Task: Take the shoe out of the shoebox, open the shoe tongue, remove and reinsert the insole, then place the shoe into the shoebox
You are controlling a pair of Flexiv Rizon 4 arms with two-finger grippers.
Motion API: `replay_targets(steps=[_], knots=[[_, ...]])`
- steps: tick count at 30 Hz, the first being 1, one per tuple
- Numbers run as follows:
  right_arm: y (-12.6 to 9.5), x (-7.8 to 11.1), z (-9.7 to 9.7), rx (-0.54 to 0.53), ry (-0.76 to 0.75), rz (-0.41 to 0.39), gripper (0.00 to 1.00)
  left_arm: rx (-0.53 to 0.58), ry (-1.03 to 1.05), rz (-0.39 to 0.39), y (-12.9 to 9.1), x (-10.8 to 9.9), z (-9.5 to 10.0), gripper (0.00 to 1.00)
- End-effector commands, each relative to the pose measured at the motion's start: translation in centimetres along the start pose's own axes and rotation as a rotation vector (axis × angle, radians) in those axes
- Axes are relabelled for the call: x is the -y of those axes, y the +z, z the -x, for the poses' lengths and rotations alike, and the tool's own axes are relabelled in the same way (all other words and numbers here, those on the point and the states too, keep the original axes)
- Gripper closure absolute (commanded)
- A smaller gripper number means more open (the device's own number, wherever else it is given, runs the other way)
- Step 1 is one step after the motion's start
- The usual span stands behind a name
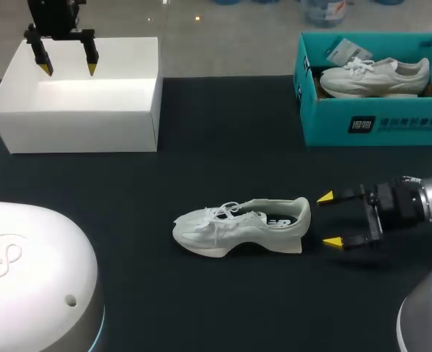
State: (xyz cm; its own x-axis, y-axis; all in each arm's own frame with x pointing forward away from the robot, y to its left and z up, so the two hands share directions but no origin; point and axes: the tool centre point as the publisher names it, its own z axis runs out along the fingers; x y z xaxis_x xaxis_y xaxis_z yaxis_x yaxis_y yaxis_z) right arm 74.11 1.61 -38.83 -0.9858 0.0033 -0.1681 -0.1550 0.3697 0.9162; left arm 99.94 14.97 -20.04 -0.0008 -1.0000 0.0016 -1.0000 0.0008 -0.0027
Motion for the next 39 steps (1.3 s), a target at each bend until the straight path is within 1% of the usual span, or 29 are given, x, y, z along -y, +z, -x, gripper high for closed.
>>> replay_targets(steps=[1,10,20,28,32,39], knots=[[0.7,-0.4,0.2,-0.007,-0.001,-0.014,0.0,0.0,0.0,0.002,0.0,0.1,0.0,0.0],[1.9,-0.1,0.9,-0.033,0.0,-0.014,0.0,0.0,0.0,0.002,0.0,0.1,0.0,0.0],[4.0,0.2,0.9,-0.062,0.016,0.009,0.0,0.0,0.0,0.002,0.0,0.1,0.0,0.0],[4.7,0.2,0.7,-0.068,0.029,0.014,0.0,0.0,0.0,0.002,0.0,0.1,0.0,0.0],[4.9,0.1,0.6,-0.051,0.037,-0.001,0.0,0.0,0.0,0.002,0.0,0.1,0.0,0.0],[5.4,0.2,0.4,-0.036,0.043,-0.005,0.0,0.0,0.0,0.002,0.0,0.1,0.0,0.0]])
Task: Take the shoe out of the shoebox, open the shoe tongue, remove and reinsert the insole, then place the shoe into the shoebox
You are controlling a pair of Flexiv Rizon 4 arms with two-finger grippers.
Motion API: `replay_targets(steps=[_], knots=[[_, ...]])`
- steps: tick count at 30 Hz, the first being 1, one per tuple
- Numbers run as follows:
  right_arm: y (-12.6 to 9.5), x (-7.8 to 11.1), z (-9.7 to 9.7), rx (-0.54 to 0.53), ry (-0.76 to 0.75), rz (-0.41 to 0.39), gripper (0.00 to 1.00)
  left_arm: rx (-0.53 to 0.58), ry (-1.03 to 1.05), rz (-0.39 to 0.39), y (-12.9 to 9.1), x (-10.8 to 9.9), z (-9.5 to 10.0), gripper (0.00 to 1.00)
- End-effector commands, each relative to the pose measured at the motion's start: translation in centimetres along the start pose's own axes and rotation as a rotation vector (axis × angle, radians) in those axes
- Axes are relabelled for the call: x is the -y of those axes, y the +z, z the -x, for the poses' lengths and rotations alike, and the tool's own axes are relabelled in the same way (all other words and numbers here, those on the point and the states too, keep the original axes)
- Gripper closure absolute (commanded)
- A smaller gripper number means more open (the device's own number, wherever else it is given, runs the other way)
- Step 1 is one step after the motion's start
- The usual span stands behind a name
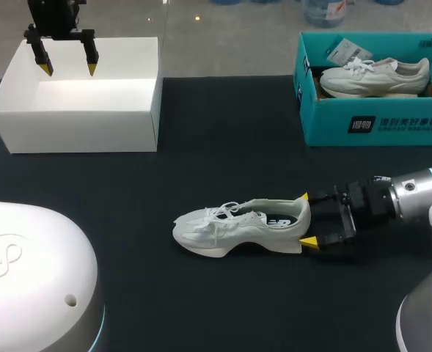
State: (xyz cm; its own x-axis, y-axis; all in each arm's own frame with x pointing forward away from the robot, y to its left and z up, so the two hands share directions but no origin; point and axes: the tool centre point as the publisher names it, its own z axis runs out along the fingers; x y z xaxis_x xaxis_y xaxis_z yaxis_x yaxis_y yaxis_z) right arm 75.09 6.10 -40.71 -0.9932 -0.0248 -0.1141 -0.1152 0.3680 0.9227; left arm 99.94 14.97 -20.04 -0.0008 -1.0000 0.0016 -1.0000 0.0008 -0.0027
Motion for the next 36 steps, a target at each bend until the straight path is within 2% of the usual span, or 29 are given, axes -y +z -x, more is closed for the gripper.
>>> replay_targets(steps=[1,11,32,33,34,36], knots=[[0.5,0.1,-0.2,0.011,0.004,-0.007,0.0,0.0,0.0,0.002,0.0,0.1,0.0,0.0],[1.5,0.3,0.0,0.005,0.021,-0.012,0.0,0.0,0.0,0.002,0.0,0.1,0.0,0.0],[1.9,0.9,-0.6,0.008,0.044,-0.019,0.0,0.0,0.0,0.002,0.0,0.1,0.0,0.0],[1.9,0.9,-0.6,0.009,0.043,-0.017,0.55,0.0,0.0,0.002,0.0,0.1,0.0,0.0],[2.0,1.0,-0.6,0.01,0.044,-0.017,1.0,0.0,0.0,0.002,0.0,0.1,0.0,0.0],[2.0,1.1,-0.7,0.008,0.046,-0.011,1.0,0.0,0.0,0.002,0.0,0.1,0.0,0.0]])
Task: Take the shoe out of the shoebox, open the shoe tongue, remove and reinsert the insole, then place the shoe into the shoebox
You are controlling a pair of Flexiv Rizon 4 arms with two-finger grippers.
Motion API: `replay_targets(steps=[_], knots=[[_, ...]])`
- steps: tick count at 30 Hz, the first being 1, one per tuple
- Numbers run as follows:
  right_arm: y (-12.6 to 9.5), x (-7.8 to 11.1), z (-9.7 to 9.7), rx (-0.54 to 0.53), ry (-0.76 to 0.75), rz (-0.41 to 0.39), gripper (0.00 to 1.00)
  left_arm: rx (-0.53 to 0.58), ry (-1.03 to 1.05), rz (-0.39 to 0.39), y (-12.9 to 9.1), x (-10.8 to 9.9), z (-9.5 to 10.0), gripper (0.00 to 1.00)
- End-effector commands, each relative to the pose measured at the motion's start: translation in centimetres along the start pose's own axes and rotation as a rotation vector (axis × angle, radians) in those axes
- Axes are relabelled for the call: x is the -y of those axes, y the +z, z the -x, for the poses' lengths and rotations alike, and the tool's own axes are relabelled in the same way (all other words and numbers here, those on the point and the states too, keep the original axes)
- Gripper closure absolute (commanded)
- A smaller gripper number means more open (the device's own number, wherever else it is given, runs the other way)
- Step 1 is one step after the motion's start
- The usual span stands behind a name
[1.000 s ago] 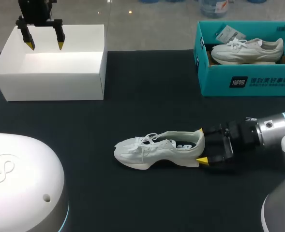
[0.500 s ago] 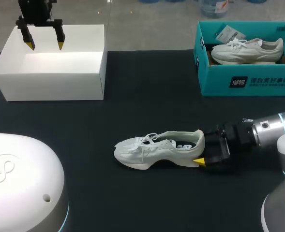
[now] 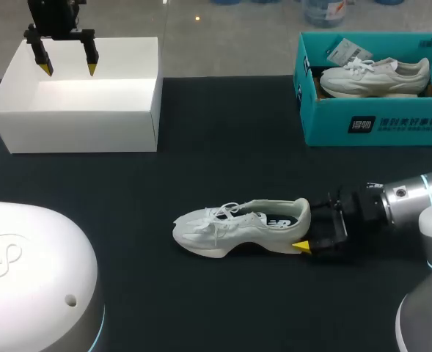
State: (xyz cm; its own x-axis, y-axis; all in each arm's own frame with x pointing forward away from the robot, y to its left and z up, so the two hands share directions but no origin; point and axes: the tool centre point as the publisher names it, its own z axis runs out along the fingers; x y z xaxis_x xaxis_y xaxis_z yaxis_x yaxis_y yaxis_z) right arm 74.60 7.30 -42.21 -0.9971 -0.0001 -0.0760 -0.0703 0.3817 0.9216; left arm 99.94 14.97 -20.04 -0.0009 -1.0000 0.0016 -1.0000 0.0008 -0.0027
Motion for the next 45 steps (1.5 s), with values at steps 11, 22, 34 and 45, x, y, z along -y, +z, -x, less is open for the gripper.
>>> replay_targets(steps=[11,22,34,45], knots=[[0.5,0.3,-0.1,0.003,0.015,0.004,1.0,0.0,0.0,0.002,0.0,0.1,0.0,0.0],[0.5,0.3,-0.1,0.003,0.015,0.004,1.0,0.015,-0.028,-0.023,-0.9,-2.4,-1.4,0.0],[0.5,0.3,-0.1,0.003,0.015,0.004,1.0,-0.013,0.128,0.034,0.6,-14.3,-9.6,0.0],[0.5,0.3,-0.1,0.003,0.015,0.004,1.0,0.043,0.182,0.042,0.9,-18.3,-12.4,0.0]])
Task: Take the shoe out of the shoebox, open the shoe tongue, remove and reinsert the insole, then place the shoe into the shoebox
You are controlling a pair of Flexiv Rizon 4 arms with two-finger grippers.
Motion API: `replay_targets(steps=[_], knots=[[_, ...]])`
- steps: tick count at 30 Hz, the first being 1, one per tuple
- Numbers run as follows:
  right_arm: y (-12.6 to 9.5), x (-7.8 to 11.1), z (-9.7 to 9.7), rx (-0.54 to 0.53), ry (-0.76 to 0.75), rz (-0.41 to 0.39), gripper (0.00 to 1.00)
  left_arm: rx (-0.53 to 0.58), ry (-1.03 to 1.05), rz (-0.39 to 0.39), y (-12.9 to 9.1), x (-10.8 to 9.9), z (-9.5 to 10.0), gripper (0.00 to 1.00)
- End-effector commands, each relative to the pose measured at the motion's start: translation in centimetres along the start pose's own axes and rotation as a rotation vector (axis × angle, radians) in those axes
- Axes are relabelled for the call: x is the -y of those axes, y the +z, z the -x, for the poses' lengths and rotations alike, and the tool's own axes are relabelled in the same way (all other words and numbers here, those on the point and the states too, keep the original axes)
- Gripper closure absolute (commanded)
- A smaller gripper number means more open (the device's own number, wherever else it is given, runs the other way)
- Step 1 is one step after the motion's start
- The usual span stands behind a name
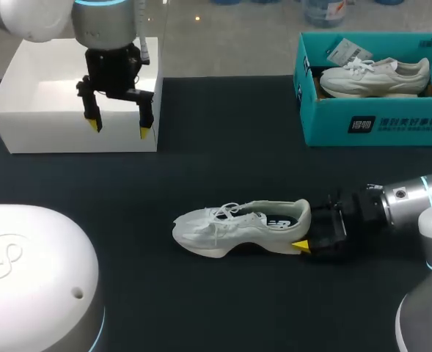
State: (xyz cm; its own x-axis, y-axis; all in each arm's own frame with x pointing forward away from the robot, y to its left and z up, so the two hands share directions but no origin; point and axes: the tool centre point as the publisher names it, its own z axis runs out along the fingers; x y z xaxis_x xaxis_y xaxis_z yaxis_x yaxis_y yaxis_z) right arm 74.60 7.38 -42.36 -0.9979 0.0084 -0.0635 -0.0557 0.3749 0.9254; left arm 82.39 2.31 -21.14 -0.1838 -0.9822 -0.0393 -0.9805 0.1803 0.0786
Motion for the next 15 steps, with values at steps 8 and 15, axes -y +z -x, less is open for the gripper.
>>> replay_targets(steps=[8,15], knots=[[0.3,0.2,0.0,0.0,0.001,-0.003,1.0,-0.001,-0.001,-0.036,-0.1,-0.8,0.1,0.0],[0.3,0.2,0.0,0.0,0.001,-0.003,1.0,-0.004,-0.053,0.0,1.0,-1.7,-2.5,0.0]])
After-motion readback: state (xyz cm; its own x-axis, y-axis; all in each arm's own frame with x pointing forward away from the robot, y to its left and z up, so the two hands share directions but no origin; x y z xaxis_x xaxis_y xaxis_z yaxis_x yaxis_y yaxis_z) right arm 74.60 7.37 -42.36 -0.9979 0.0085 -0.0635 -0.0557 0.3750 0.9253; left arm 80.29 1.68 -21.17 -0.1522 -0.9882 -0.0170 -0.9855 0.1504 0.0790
